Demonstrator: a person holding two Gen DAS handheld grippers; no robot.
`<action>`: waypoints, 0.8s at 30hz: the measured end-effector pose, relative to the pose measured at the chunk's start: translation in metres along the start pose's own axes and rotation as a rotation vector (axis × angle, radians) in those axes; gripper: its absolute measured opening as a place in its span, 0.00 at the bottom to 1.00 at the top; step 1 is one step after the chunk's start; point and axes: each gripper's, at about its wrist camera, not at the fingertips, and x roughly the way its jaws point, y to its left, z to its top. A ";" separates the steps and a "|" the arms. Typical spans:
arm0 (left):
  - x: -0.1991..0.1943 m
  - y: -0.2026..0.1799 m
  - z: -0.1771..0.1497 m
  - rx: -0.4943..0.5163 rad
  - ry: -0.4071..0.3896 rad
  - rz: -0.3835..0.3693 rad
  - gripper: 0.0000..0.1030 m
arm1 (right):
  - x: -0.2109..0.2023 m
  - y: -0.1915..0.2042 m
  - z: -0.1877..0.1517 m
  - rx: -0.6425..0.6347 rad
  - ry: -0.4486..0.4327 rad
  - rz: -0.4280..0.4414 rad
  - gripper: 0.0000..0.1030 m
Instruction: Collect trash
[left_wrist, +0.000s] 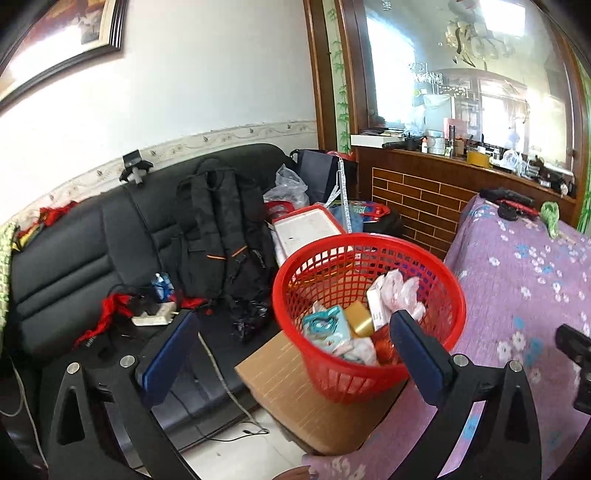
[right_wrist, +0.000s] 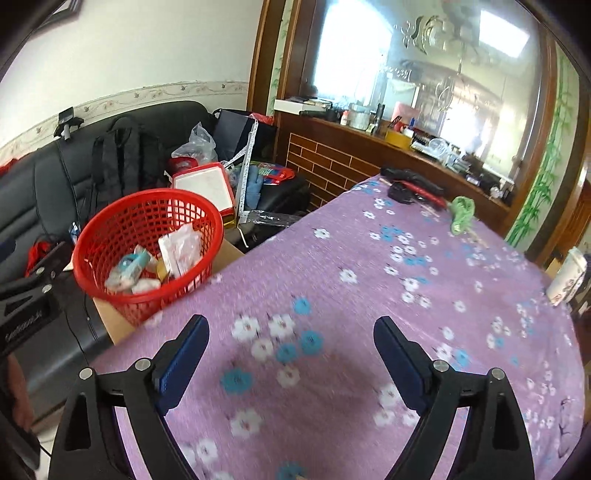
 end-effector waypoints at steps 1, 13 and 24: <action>-0.004 -0.001 -0.003 0.003 0.005 -0.016 1.00 | -0.005 0.000 -0.003 -0.004 -0.005 -0.005 0.90; -0.050 -0.042 -0.021 0.119 -0.010 -0.047 1.00 | -0.072 -0.018 -0.047 0.030 -0.058 -0.046 0.91; -0.069 -0.062 -0.025 0.155 -0.033 -0.097 1.00 | -0.093 -0.038 -0.057 0.083 -0.081 -0.086 0.93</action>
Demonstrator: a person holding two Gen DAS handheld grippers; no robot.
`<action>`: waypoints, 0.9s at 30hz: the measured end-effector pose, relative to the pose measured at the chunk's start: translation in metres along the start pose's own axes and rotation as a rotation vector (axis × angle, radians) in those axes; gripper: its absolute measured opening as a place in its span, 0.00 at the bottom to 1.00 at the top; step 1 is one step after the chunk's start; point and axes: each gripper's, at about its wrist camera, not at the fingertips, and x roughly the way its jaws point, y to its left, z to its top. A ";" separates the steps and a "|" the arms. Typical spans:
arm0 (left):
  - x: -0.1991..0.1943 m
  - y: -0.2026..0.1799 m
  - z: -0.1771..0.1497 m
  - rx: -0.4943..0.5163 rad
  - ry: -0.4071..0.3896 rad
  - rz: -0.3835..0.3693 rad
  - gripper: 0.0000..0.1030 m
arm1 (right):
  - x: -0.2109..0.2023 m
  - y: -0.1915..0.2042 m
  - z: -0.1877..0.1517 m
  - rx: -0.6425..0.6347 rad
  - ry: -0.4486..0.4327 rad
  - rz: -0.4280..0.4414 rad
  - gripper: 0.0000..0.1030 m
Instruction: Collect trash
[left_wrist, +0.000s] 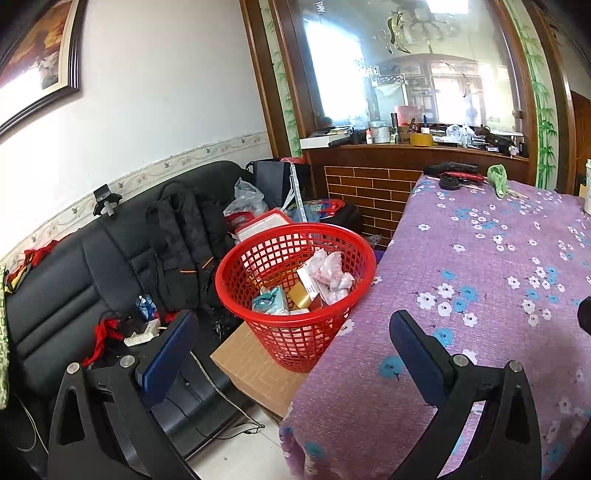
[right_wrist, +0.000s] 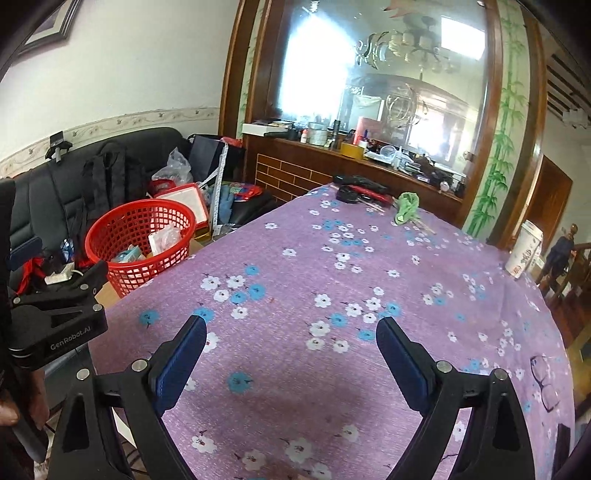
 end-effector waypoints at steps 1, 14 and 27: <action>0.000 -0.001 0.000 0.000 0.000 -0.001 1.00 | 0.000 -0.001 0.000 0.003 0.001 -0.002 0.93; 0.002 0.001 -0.003 0.001 -0.004 0.000 1.00 | 0.005 -0.002 0.000 0.017 0.019 -0.013 0.93; 0.003 0.000 -0.006 0.004 0.000 -0.005 1.00 | 0.008 -0.004 -0.004 0.018 0.036 -0.012 0.93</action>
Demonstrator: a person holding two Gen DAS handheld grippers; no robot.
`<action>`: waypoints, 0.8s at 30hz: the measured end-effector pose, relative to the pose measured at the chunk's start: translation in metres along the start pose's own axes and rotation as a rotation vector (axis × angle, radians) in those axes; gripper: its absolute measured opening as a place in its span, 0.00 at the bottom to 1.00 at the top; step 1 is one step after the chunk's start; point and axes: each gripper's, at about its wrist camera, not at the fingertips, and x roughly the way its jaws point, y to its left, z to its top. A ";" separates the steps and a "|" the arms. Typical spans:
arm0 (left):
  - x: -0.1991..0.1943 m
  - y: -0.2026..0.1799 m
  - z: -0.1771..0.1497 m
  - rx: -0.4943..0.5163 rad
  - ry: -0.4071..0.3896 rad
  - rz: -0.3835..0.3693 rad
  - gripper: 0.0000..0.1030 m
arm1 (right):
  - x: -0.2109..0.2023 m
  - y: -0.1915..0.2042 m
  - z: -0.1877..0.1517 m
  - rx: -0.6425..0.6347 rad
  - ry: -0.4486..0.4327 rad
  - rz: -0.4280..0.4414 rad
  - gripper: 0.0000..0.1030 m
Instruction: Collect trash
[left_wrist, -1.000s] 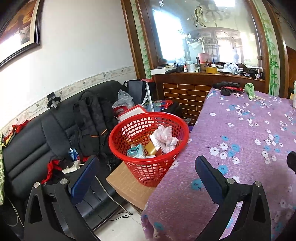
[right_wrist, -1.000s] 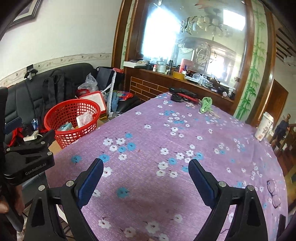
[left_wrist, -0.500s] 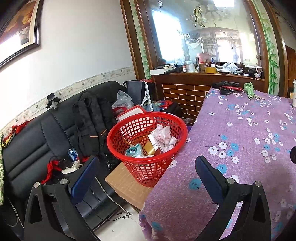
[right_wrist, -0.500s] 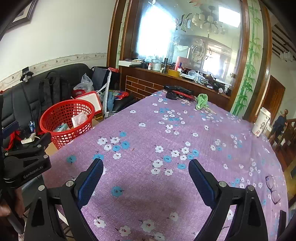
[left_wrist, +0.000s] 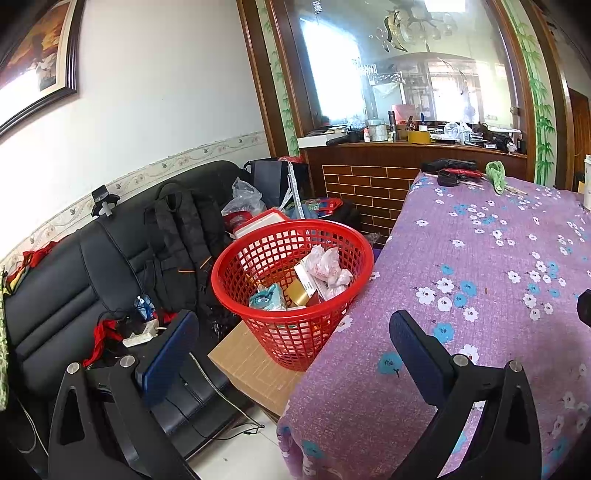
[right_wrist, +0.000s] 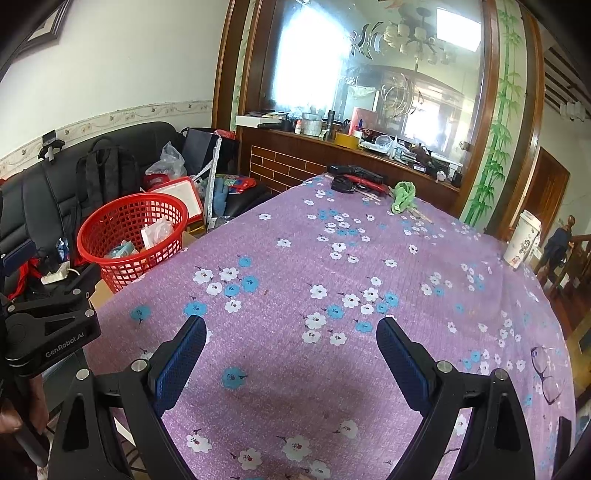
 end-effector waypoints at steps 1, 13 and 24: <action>0.000 0.000 -0.001 0.002 -0.001 0.001 1.00 | 0.000 0.000 0.000 0.002 0.002 0.001 0.93; 0.002 0.000 -0.003 0.008 0.004 -0.002 1.00 | 0.002 -0.002 0.001 0.009 0.010 -0.003 0.93; 0.003 -0.001 -0.003 0.013 0.007 -0.001 1.00 | 0.004 -0.003 0.000 0.010 0.015 -0.003 0.93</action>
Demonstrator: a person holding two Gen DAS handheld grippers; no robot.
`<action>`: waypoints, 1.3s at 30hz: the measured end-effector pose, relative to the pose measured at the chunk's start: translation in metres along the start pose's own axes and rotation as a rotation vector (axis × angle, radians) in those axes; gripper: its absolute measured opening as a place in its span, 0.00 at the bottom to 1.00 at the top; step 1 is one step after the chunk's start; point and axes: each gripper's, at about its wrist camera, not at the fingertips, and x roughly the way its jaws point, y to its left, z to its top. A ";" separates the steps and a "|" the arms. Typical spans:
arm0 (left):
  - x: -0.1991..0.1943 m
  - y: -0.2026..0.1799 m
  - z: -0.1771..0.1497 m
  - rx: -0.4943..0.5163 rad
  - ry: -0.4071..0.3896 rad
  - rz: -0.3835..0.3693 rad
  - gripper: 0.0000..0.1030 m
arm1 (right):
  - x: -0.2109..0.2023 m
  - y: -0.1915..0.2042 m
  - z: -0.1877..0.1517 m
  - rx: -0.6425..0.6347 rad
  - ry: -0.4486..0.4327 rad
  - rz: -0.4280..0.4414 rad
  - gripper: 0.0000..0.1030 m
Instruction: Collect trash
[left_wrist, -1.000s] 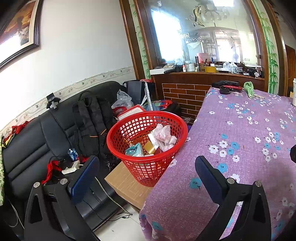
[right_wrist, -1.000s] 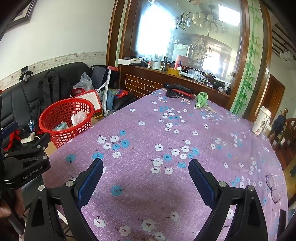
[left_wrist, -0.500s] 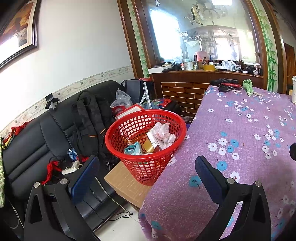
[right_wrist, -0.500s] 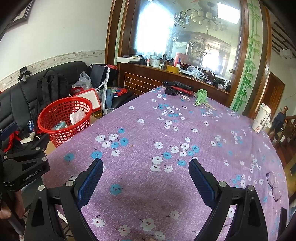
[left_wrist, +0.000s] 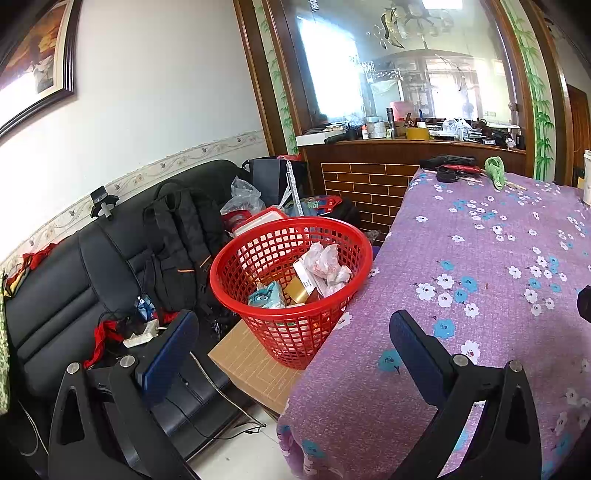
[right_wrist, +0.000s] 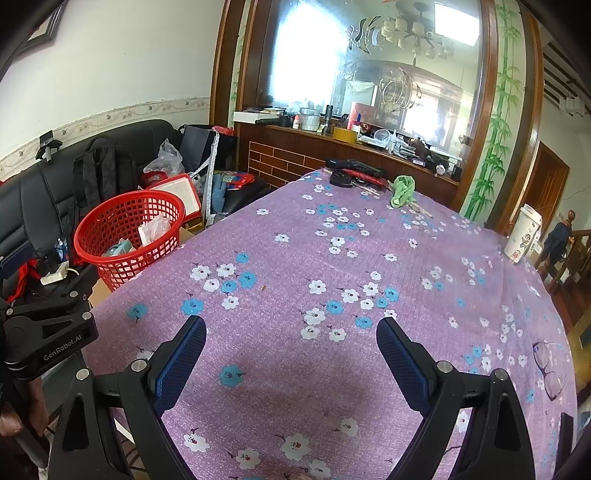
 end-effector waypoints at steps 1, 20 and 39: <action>0.000 0.000 -0.001 0.002 0.000 0.000 1.00 | 0.000 0.000 0.000 0.000 0.000 0.001 0.93; -0.003 -0.212 0.022 0.311 0.196 -0.537 1.00 | 0.040 -0.209 -0.062 0.428 0.227 -0.319 0.94; 0.010 -0.344 0.011 0.407 0.392 -0.713 1.00 | 0.074 -0.297 -0.113 0.571 0.383 -0.347 0.99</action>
